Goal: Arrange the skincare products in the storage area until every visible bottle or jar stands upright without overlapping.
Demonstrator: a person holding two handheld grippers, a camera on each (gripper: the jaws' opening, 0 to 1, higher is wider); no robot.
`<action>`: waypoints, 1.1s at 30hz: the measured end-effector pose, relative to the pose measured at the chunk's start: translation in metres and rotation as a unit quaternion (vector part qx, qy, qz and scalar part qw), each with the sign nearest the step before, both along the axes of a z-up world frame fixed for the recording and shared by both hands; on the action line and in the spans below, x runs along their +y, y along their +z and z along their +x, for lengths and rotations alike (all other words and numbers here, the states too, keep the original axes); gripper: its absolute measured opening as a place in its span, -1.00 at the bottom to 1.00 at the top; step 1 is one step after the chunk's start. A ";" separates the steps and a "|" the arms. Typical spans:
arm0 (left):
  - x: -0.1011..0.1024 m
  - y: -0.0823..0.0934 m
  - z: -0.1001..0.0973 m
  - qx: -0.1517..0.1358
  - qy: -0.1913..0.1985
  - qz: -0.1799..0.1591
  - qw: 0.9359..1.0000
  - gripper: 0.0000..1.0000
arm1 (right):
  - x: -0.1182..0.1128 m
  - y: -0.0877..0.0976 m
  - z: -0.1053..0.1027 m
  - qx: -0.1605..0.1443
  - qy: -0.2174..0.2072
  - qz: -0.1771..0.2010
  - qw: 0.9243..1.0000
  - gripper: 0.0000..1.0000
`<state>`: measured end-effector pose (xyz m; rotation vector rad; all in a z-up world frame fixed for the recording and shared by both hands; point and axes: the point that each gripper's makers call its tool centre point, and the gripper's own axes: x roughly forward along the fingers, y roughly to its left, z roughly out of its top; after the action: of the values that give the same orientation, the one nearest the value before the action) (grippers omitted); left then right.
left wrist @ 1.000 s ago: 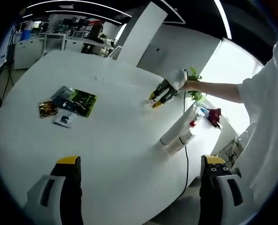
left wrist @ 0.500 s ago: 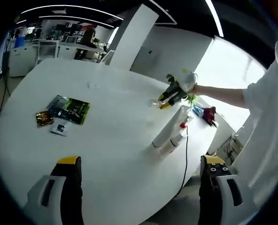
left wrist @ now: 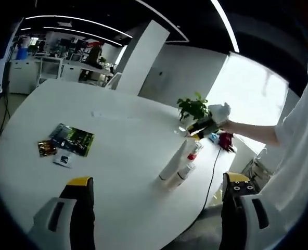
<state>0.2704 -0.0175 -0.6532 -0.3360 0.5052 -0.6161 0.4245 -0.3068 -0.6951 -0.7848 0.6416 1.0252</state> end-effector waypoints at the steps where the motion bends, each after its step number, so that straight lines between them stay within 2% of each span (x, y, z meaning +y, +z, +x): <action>1: -0.002 0.001 -0.003 -0.002 -0.004 -0.002 1.000 0.98 | -0.001 0.004 -0.005 -0.005 -0.009 0.006 1.000 -0.62; 5: -0.007 0.003 -0.012 0.003 -0.017 -0.014 1.000 0.93 | -0.006 0.024 -0.035 -0.025 -0.049 0.032 0.998 -0.62; 7: -0.010 0.004 -0.017 0.001 -0.025 -0.007 1.000 0.90 | -0.010 0.031 -0.046 -0.031 -0.065 0.046 0.996 -0.62; 8: -0.011 0.004 -0.021 0.002 -0.031 -0.002 1.000 0.89 | -0.012 0.036 -0.053 -0.044 -0.080 0.061 0.994 -0.62; 11: -0.010 0.002 -0.031 0.006 -0.034 0.009 0.999 0.98 | -0.017 0.041 -0.075 -0.053 -0.103 0.073 0.991 -0.62; 13: -0.005 0.000 -0.038 0.011 -0.035 0.009 0.999 0.95 | -0.020 0.042 -0.089 -0.058 -0.115 0.078 0.989 -0.62; 21: -0.003 0.003 -0.054 0.013 -0.036 0.003 0.999 0.91 | -0.020 0.070 -0.120 -0.099 -0.155 0.122 0.975 -0.62; 22: -0.004 0.007 -0.055 0.010 -0.036 -0.003 0.999 0.90 | -0.012 0.079 -0.127 -0.111 -0.162 0.131 0.972 -0.62; 25: -0.008 0.014 -0.057 0.004 -0.039 -0.012 0.999 0.88 | 0.004 0.087 -0.138 -0.124 -0.168 0.156 0.965 -0.62; 29: -0.022 0.029 -0.065 0.000 -0.050 -0.042 0.998 0.86 | 0.045 0.093 -0.160 -0.136 -0.157 0.182 0.961 -0.62; 32: -0.033 0.039 -0.071 -0.006 -0.059 -0.067 0.996 0.84 | 0.079 0.103 -0.170 -0.143 -0.155 0.225 0.951 -0.62; 33: -0.036 0.042 -0.072 -0.008 -0.062 -0.073 0.995 0.84 | 0.093 0.105 -0.176 -0.149 -0.148 0.226 0.951 -0.62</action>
<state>0.1983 -0.0535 -0.6109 -0.4393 0.4686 -0.7770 0.2487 -0.2135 -0.5905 -0.4095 0.2365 0.7176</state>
